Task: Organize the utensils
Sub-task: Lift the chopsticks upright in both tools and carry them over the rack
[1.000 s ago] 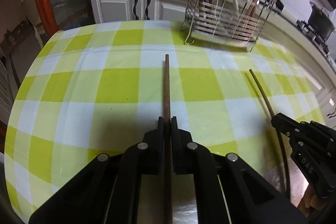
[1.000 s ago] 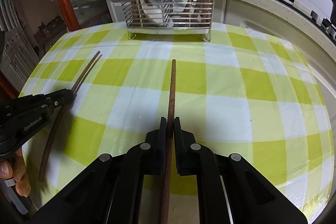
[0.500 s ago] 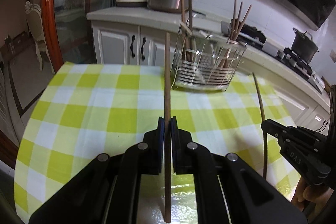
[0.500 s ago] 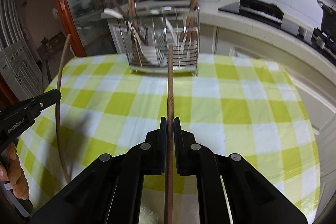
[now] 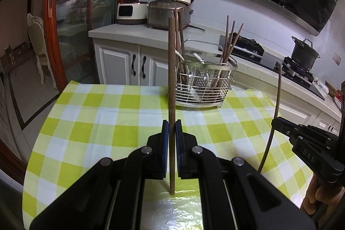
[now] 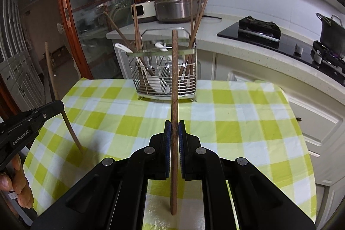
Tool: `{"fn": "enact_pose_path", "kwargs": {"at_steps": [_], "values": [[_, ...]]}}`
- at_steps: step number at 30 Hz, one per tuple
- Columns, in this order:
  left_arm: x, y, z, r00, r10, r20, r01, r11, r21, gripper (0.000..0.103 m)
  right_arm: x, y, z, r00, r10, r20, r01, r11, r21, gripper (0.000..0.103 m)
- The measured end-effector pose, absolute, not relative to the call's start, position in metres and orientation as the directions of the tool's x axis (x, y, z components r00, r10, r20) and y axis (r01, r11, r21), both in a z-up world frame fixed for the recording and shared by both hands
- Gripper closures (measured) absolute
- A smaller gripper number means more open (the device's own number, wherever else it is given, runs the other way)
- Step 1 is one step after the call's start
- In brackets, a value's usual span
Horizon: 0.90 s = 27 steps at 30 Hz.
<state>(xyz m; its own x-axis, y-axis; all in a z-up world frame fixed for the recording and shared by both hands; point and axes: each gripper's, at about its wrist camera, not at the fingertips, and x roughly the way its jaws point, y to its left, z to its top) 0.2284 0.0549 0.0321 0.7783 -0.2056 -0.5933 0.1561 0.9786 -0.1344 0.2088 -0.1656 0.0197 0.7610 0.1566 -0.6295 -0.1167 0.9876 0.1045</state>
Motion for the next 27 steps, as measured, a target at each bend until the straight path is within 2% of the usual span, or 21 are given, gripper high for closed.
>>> {"fn": "enact_pose_path", "kwargs": {"at_steps": [27], "values": [[0.218, 0.038, 0.063, 0.810, -0.225, -0.541, 0.190, 0.974, -0.121, 0.096, 0.195, -0.174, 0.052, 0.808, 0.164, -0.565, -0.121, 0.986, 0.113, 0.095]]}}
